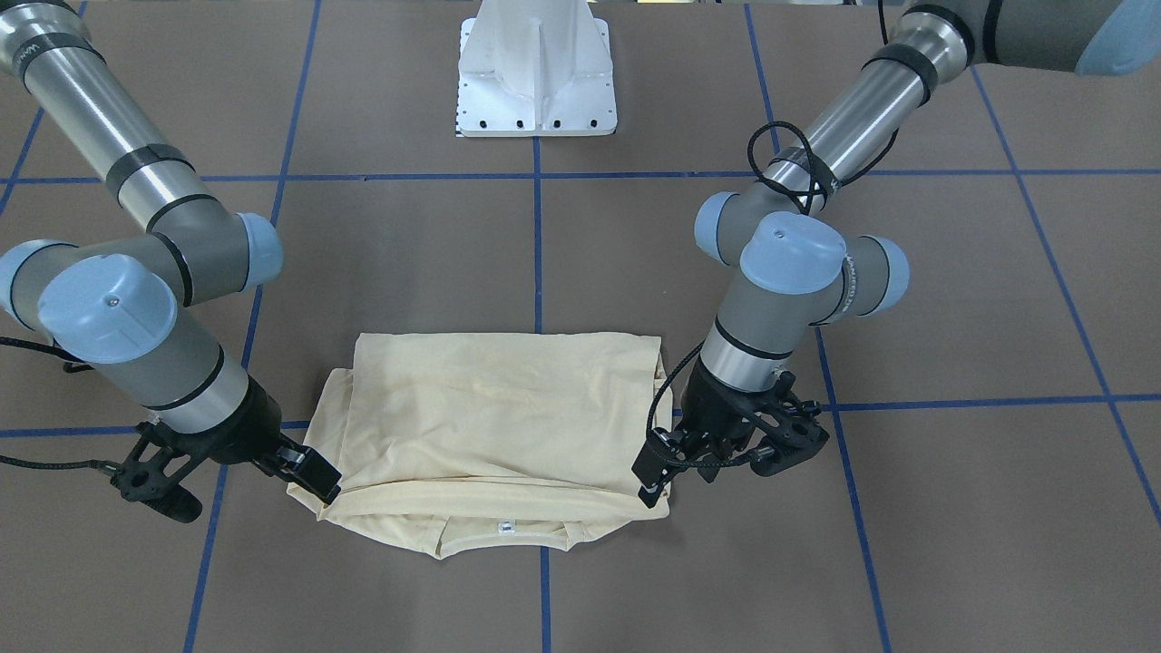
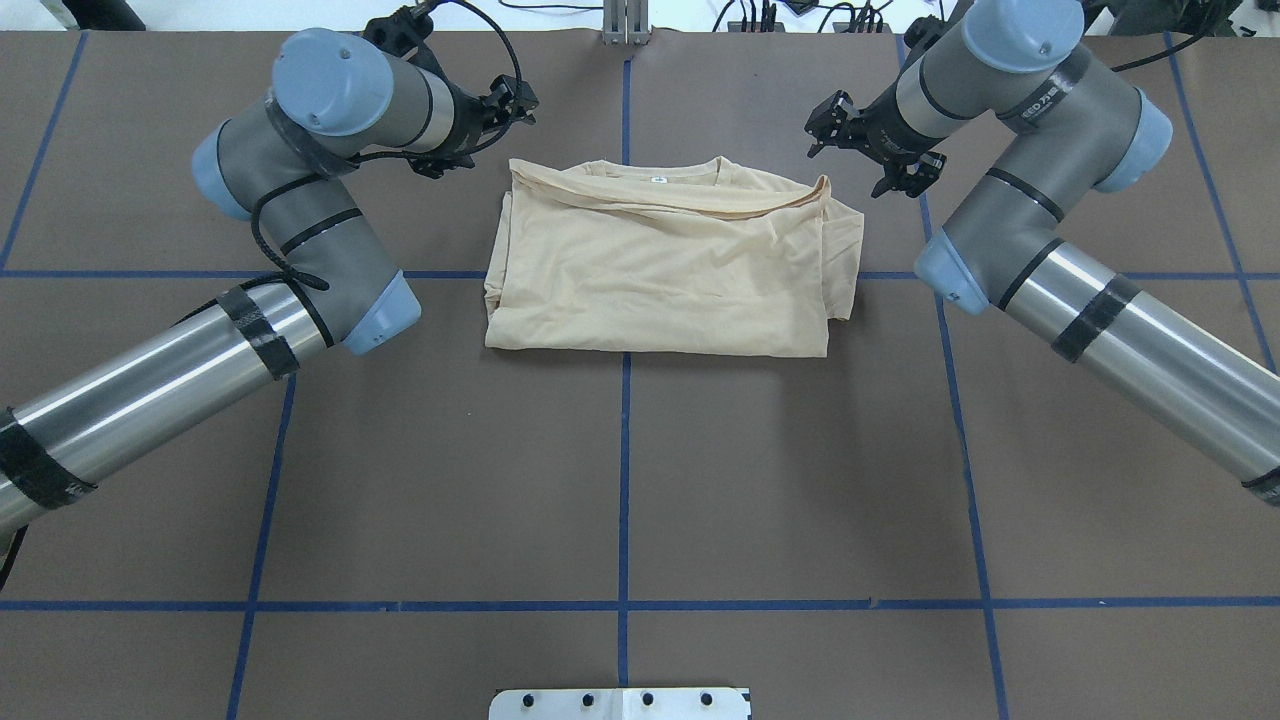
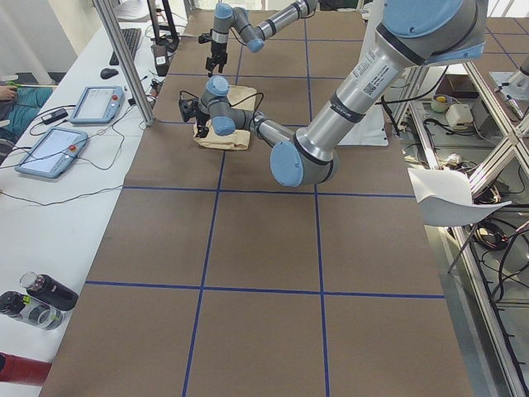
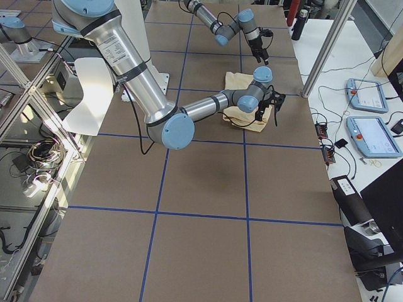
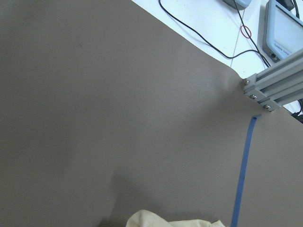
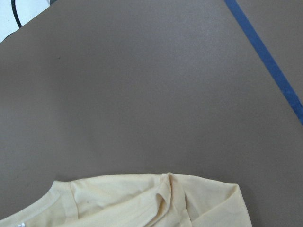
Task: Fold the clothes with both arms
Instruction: 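Lower the hem at the collar and open both grippers, then move the right gripper to the folded shirt's side edge nearest it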
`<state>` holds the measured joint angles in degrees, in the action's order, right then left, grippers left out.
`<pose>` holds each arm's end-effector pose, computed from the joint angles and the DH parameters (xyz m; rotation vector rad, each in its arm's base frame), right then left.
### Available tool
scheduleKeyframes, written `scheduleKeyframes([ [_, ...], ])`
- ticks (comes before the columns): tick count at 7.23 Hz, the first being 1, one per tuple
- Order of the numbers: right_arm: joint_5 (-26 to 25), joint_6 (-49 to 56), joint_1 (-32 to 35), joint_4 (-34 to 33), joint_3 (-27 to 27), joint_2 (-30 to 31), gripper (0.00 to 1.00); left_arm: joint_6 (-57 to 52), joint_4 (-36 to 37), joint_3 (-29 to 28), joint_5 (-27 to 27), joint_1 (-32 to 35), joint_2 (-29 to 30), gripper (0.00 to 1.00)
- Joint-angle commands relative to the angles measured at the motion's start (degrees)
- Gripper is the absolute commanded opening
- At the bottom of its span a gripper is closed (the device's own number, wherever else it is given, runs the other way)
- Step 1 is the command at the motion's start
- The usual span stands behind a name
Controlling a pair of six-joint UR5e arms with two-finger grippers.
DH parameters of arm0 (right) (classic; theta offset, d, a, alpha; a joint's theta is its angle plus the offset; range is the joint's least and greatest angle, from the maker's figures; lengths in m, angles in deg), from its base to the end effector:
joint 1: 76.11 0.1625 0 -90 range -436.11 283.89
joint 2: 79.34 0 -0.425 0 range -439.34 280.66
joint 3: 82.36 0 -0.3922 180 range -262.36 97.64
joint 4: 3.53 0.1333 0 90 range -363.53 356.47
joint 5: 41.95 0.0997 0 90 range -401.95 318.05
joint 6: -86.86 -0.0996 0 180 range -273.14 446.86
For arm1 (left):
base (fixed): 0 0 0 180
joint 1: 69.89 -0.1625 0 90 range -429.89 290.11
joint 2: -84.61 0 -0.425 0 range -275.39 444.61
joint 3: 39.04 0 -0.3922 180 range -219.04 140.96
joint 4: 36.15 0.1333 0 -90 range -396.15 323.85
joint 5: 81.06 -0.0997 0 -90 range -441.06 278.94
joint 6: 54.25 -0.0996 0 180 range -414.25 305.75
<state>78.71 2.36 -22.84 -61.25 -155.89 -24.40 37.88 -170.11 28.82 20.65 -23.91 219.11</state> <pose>-0.3796 -0.6466 0.3621 -0.0101 -1.0098 0.5256 0.4676 -0.6466 0.2643 0.2675 1.1583 -0.6227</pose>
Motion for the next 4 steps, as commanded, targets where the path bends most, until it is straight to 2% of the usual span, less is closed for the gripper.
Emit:
scheduleKeyframes([
  [1, 2.6, -0.7, -1.8, -0.5, -10.5, 8.0, 1.0, 0.0, 0.3, 5.2, 0.8, 0.2, -3.4, 1.0],
  [2, 2.4, -1.5, -4.4, -0.5, -14.4, 11.9, 1.0, 0.1, 0.4, 5.5, 0.8, 0.2, -3.6, 1.0],
  [4, -0.5, -11.1, -11.2, -0.3, -17.0, 13.3, 1.0, 0.0, 1.1, 6.9, 0.8, 0.2, -4.2, 1.0],
])
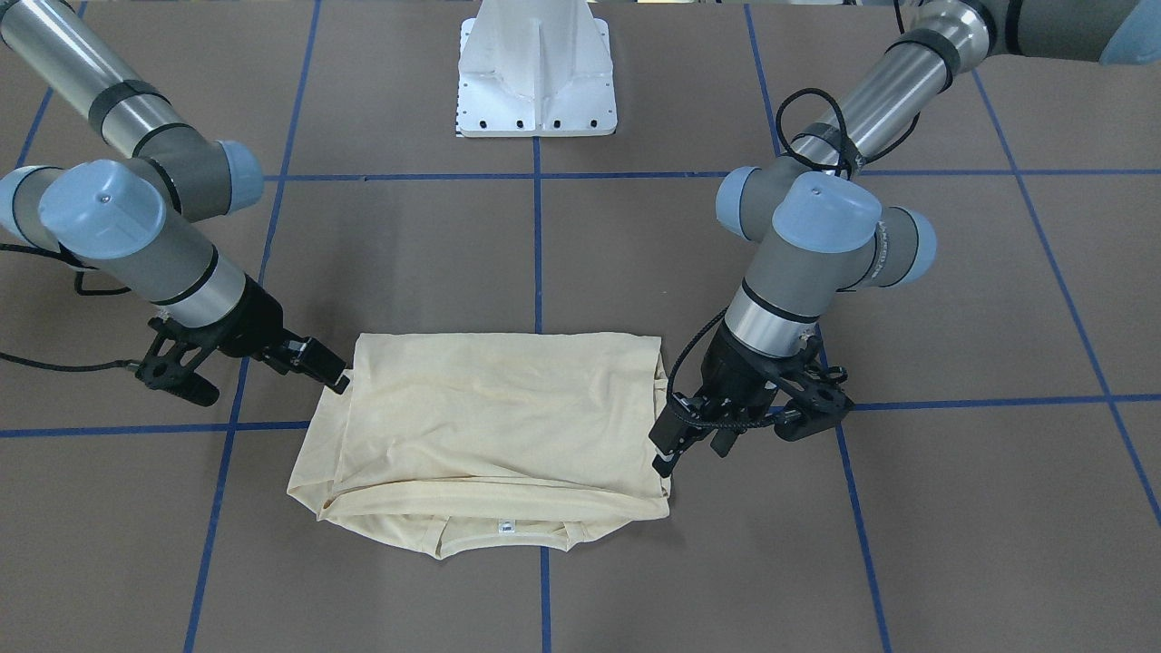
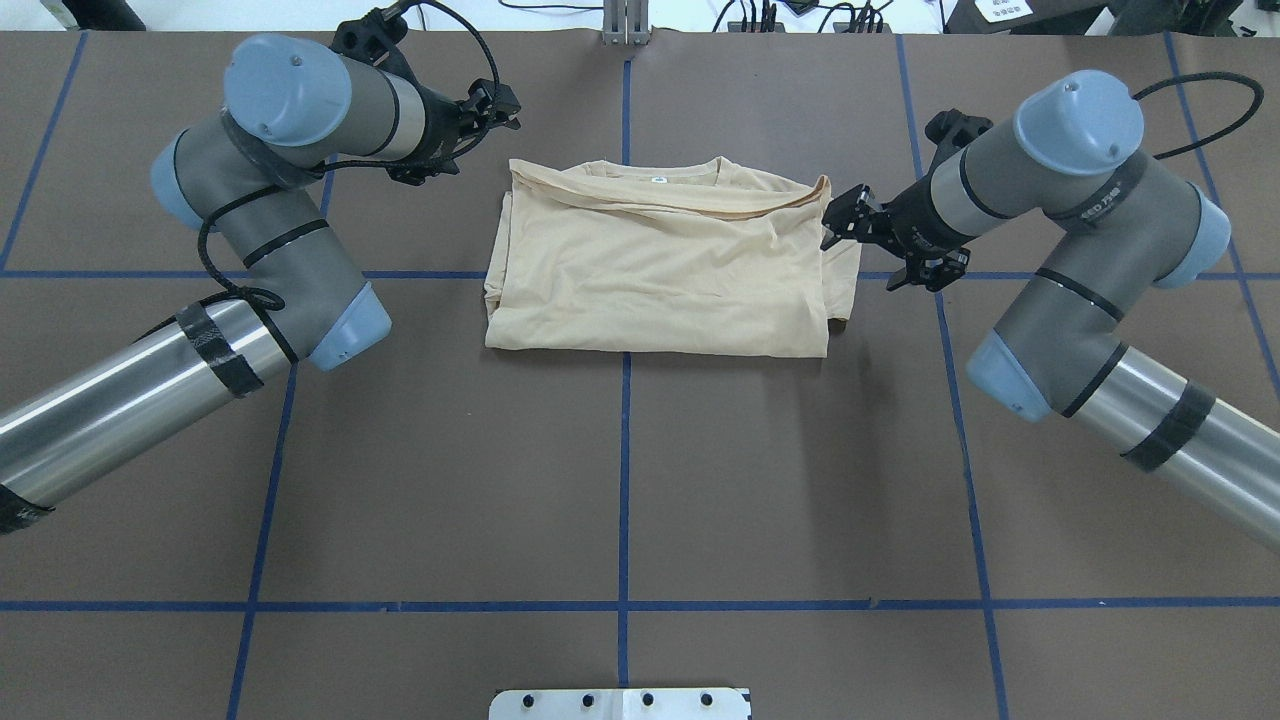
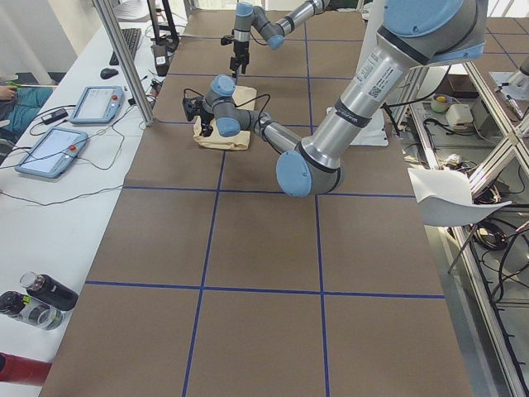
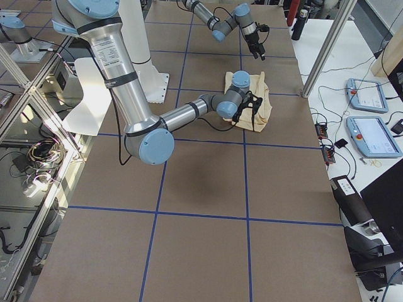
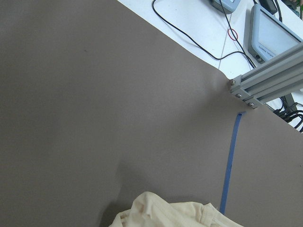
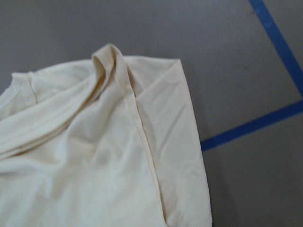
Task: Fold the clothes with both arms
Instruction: 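Move the right gripper to the folded shirt's side edge nearest it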
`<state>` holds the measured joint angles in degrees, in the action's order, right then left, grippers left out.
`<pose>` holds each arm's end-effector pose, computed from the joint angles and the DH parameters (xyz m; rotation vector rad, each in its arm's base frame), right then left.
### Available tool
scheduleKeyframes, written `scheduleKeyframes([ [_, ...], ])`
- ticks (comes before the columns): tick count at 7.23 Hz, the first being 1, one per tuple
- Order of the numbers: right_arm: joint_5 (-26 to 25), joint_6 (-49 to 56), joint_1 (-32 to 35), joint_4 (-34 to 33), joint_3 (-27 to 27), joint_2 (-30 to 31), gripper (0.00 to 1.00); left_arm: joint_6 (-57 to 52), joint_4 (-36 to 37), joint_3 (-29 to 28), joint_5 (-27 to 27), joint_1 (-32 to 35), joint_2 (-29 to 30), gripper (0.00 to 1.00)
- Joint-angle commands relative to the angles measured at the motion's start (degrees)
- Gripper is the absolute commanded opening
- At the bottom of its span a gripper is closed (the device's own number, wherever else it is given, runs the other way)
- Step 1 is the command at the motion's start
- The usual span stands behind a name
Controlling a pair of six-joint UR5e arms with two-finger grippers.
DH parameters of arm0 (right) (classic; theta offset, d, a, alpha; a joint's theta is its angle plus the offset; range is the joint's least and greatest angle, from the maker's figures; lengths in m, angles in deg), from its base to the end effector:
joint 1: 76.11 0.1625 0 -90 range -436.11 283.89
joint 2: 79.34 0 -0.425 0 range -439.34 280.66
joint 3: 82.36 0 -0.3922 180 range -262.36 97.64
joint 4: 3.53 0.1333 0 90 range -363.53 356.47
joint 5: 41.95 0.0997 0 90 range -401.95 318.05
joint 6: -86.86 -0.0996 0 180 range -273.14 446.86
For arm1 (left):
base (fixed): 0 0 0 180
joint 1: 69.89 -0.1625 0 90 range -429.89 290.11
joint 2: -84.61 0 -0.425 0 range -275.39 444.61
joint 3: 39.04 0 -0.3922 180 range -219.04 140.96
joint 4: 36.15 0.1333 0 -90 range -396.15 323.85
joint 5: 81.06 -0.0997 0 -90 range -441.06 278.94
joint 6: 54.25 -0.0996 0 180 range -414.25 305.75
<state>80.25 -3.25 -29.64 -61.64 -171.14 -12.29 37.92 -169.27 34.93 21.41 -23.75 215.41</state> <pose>-0.3944 -0.5316 0.3784 -0.1205 -1.0492 0.4744 0.4470 -0.6265 0.2641 0.2688 1.1864 -0.6103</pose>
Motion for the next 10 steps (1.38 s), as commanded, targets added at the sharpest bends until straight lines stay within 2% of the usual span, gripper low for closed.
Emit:
scheduleKeyframes([
  [1, -5.8, -6.1, -7.7, 0.0, -2.0, 1.2, 1.0, 0.0, 0.2, 1.2, 0.0, 0.0, -0.5, 1.0],
  [4, -6.7, -6.0, -9.6, -0.2, -0.8, 1.2, 1.0, 0.0, 0.3, 2.3, -0.1, -0.1, -1.4, 1.0],
  [5, -6.7, -6.0, -9.3, -0.4, -0.8, 1.1, 0.95, 0.0, 0.3, 2.3, -0.1, -0.1, -1.4, 1.0],
  [6, -6.7, -5.7, -8.7, -1.6, -0.8, 0.8, 0.85, 0.0, 0.3, 2.3, -0.1, -0.2, -1.3, 1.0],
  [8, -6.6, -5.3, -7.5, -1.8, -0.8, 0.7, 0.8, 0.0, 0.2, 2.3, -0.1, -0.3, -1.4, 1.0],
  [9, -6.6, -5.3, -7.5, -1.8, -0.8, 0.5, 0.7, 0.0, 0.2, 2.2, -0.1, -0.3, -1.4, 1.0],
  [10, -6.7, -5.4, -7.5, -1.8, -0.8, 0.4, 0.53, 0.0, 0.2, 2.1, -0.1, -0.3, -1.6, 1.0],
])
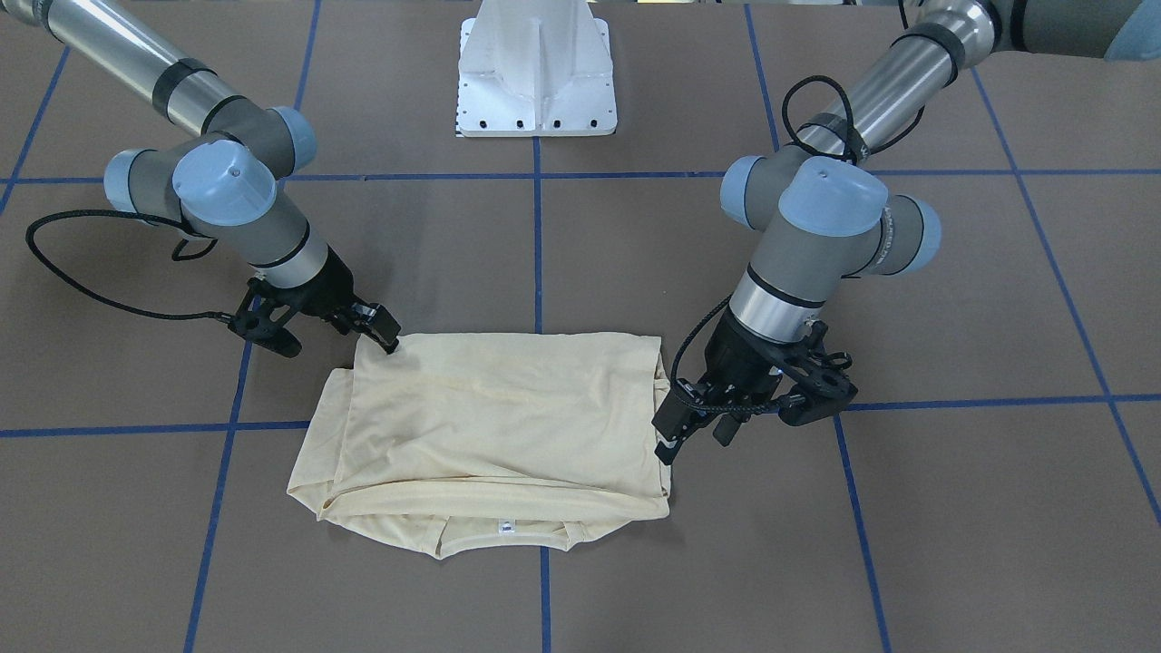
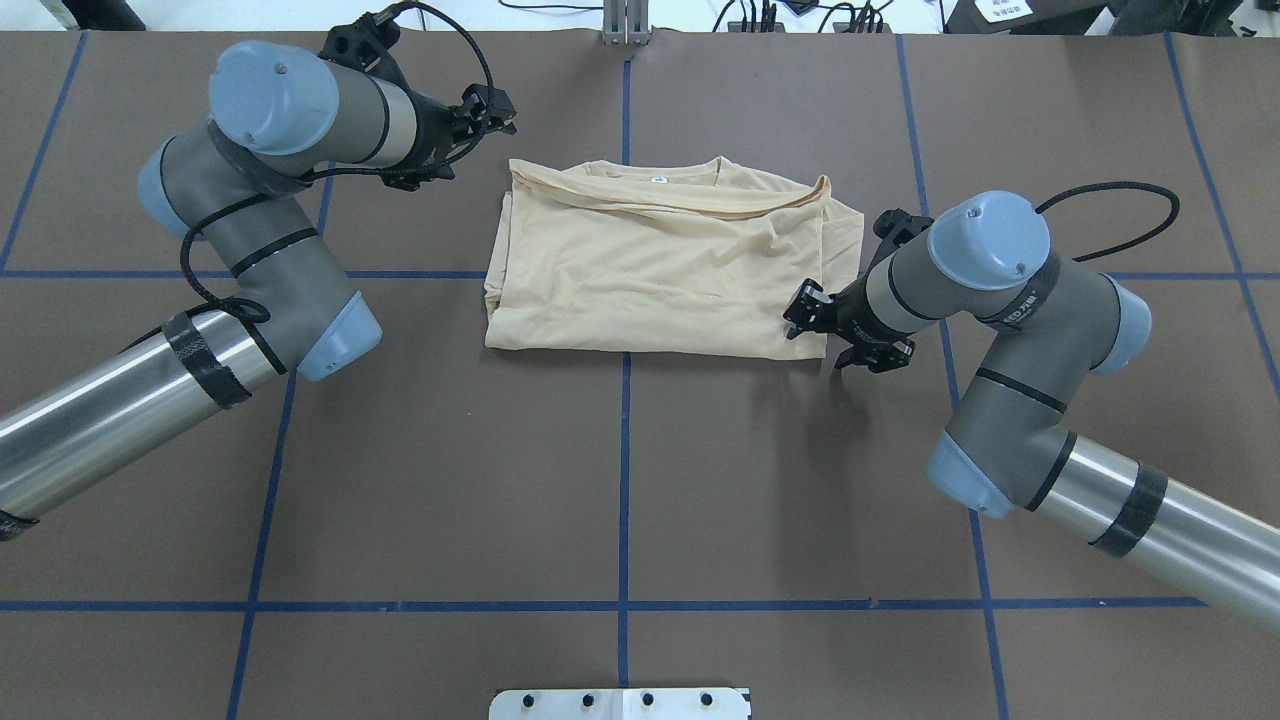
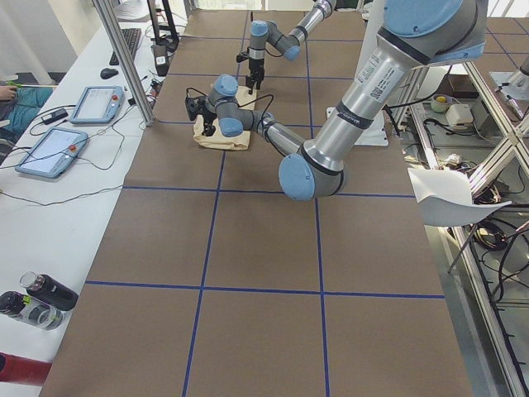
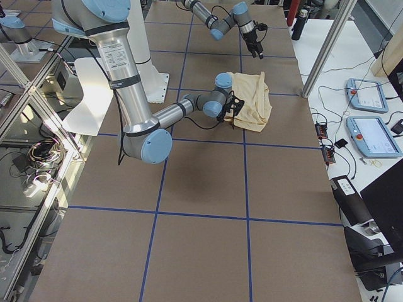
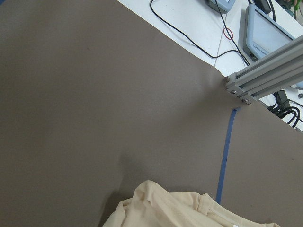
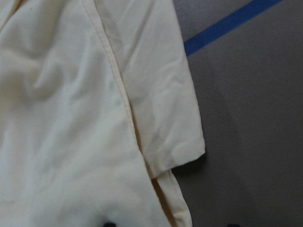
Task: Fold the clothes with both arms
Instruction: 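Move the right gripper to the folded shirt's side edge nearest it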
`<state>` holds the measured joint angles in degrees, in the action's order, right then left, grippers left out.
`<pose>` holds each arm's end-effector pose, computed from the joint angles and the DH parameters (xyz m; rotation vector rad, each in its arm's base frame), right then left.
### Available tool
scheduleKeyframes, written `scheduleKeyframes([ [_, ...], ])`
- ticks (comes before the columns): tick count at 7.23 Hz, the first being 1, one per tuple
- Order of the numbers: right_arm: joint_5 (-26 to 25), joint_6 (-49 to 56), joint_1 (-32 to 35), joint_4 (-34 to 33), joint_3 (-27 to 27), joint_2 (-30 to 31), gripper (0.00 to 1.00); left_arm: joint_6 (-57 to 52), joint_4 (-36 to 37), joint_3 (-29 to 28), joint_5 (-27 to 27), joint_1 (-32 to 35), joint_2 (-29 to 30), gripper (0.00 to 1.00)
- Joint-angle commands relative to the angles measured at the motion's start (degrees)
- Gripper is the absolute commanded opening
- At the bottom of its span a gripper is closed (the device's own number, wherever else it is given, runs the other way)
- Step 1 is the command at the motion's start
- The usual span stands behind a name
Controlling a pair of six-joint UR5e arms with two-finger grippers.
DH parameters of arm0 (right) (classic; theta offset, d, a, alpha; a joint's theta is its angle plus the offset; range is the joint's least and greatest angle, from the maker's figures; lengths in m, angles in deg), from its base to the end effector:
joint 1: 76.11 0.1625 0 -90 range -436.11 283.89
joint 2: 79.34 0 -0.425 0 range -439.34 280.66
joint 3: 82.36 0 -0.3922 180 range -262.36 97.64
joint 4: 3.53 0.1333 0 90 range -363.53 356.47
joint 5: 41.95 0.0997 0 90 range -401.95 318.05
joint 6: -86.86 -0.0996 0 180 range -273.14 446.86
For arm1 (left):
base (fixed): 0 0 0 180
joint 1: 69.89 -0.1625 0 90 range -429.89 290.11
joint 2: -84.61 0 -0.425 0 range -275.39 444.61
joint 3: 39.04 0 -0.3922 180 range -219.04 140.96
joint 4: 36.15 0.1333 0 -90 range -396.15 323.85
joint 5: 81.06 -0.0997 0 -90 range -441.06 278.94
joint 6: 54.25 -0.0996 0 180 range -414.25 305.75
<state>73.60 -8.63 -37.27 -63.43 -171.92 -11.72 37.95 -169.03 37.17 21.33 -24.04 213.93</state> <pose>-0.4557 -0.4829 0.3856 -0.1425 -0.9840 0.5076 0.4423 -0.6164 0.2653 0.2704 1.1947 -0.6046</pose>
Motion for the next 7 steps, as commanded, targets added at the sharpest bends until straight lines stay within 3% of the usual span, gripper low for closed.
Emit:
scheduleKeyframes([
  [1, -0.1, 0.0, 0.1, 0.0, -0.1, -0.3, 0.28, 0.0, 0.0, -0.1, -0.1, -0.1, -0.6, 1.0],
  [2, -0.5, 0.0, -0.1, 0.0, 0.0, -0.3, 0.0, 0.0, 0.0, -0.1, -0.2, -0.1, -0.6, 1.0],
  [5, 0.6, 0.0, -1.1, 0.1, -2.4, 0.3, 0.0, -0.1, 0.0, 0.1, -0.2, -0.1, -0.6, 1.0],
  [7, 0.5, -0.8, -6.1, 0.0, -9.8, 2.0, 0.0, -0.1, 0.1, 0.2, -0.1, 0.1, -0.7, 1.0],
])
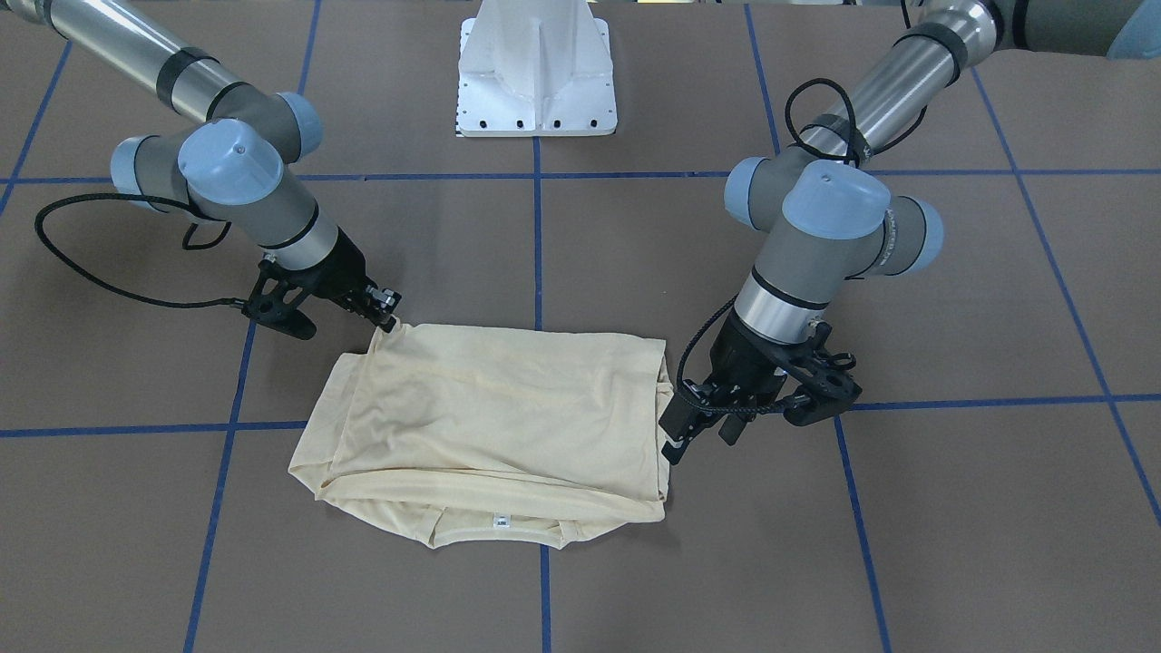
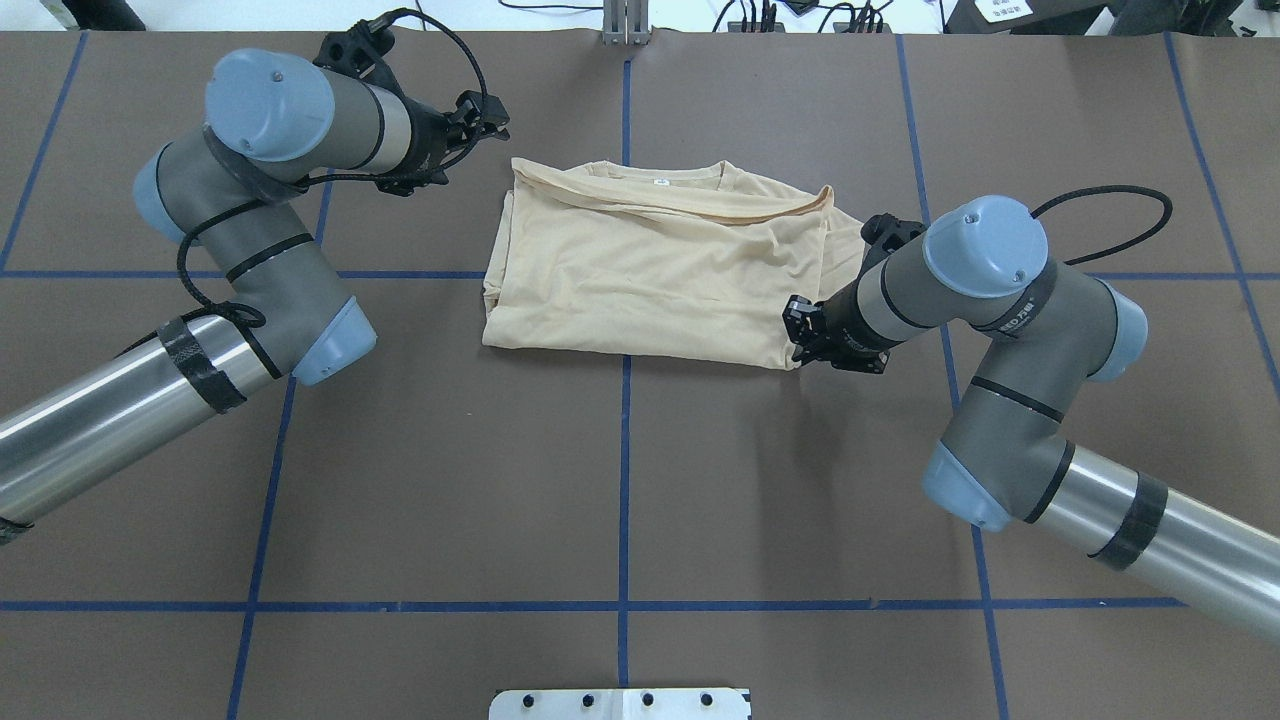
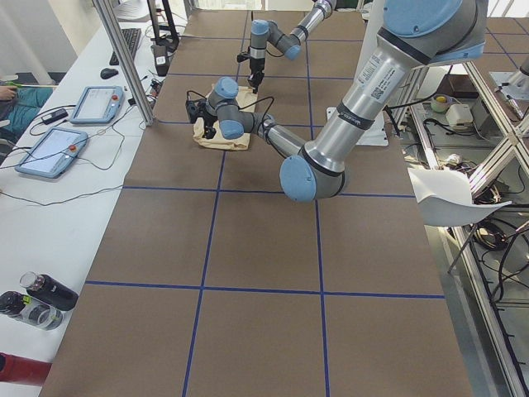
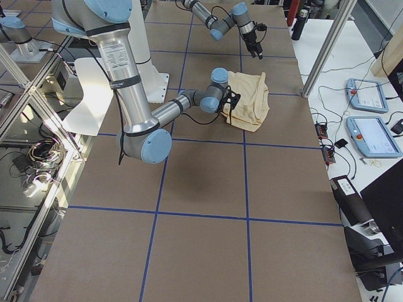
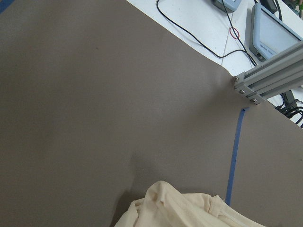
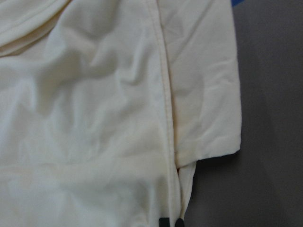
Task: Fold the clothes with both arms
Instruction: 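Grasp the side edge with the right gripper and drag it toward the robot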
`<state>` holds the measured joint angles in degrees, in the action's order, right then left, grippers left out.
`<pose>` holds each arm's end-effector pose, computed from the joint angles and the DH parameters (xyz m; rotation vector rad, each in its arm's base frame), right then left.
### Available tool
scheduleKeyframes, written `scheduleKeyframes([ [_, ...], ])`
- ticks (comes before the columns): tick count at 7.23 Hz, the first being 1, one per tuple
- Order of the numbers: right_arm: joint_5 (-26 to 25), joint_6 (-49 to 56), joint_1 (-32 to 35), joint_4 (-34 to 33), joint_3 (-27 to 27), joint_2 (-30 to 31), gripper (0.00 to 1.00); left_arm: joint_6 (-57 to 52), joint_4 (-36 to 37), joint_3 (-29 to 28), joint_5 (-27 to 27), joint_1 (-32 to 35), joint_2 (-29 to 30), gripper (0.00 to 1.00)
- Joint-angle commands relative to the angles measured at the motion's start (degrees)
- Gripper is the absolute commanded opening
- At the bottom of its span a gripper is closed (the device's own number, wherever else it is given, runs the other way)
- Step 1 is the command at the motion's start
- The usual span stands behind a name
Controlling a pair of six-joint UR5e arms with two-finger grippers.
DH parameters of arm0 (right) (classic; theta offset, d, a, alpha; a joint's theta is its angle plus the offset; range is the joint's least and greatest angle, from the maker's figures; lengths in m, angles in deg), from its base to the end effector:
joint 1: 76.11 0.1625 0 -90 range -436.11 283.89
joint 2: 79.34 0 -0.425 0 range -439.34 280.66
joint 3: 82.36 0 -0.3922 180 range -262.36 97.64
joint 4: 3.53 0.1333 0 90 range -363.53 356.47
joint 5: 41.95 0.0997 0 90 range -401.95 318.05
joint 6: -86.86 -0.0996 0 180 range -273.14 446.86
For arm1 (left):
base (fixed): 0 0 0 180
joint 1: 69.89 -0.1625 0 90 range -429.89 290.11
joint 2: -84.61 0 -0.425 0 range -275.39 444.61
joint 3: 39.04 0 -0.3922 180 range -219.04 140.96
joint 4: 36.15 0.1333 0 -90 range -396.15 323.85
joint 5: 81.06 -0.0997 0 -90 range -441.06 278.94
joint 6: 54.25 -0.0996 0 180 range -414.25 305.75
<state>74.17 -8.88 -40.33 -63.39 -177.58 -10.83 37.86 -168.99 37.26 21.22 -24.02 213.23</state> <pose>-0.4632 -0.4441 0.3471 -0.1518 -1.0559 0.4294 0.4409 -0.6155 0.2739 0.2684 1.1837 -0.6079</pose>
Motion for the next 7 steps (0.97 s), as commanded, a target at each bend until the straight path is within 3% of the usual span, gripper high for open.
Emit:
scheduleKeyframes([
  [1, 0.9, -1.0, -5.7, -0.1, -6.2, 1.4, 0.0, 0.0, 0.1, 0.2, 0.0, 0.2, 0.0, 1.0],
  [5, 2.0, -10.4, -19.9, 0.2, -8.0, -4.9, 0.0, 0.0, 0.1, 3.4, 0.0, 0.2, -3.0, 1.0],
  [7, 1.7, -11.4, -23.8, 0.5, -7.4, -8.1, 0.0, 0.0, 0.0, 4.7, -0.1, 0.1, -4.8, 1.0],
])
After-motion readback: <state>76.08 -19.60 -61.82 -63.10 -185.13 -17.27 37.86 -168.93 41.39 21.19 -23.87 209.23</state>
